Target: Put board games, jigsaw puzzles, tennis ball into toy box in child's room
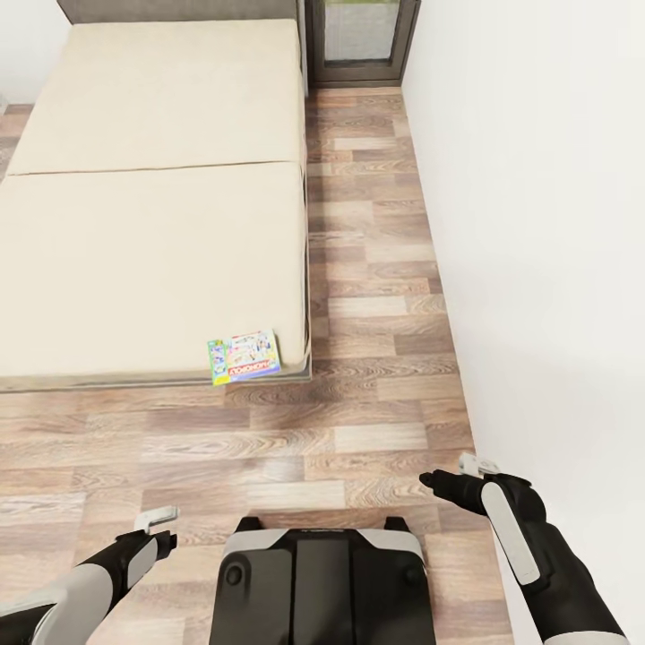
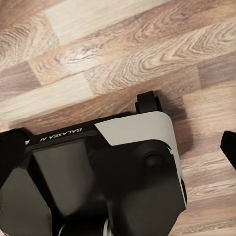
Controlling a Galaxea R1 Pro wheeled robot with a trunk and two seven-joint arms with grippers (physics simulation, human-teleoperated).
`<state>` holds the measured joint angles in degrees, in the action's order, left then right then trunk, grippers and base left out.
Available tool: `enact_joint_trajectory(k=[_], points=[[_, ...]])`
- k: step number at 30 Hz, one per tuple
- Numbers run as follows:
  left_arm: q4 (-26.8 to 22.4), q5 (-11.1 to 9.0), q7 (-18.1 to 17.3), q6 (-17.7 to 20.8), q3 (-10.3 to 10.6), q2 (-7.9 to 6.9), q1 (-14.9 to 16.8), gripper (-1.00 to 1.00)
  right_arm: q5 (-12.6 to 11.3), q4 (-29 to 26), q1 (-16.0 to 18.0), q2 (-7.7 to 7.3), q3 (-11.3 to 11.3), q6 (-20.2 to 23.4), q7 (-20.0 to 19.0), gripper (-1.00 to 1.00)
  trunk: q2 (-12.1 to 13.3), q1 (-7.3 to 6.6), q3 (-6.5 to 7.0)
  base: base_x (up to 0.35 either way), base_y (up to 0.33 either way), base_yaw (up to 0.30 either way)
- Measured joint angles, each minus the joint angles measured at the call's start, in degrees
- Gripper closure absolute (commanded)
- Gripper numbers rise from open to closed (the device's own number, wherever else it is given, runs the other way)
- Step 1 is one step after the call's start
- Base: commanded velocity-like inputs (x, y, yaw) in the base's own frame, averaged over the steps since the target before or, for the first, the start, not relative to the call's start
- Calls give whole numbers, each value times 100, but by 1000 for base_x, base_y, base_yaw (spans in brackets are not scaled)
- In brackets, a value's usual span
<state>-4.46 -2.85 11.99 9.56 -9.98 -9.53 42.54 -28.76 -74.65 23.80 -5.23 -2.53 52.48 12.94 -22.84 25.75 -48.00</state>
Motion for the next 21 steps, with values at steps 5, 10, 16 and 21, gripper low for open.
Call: enact_joint_trajectory(k=[5, 10, 16, 21], points=[[0, -1, -2, 0, 0, 2, 1, -100, 0, 0, 0, 4, 5, -1, 6, -100, 0, 0, 47, 0, 0, 0], [0, -1, -8, -4, 0, -4, 1, -100, -3, 0, 0, 6, 6, -1, 8, -100, 0, 0, 95, 0, 0, 0], [0, -7, -13, -8, 0, -6, 1, -100, -7, 0, 0, 6, 12, -2, 12, -100, 0, 0, 152, 0, 0, 0], [0, -9, -17, -9, -1, -5, 1, -100, -8, 0, 0, 12, 38, -2, 16, -100, 0, 0, 199, 0, 0, 0]])
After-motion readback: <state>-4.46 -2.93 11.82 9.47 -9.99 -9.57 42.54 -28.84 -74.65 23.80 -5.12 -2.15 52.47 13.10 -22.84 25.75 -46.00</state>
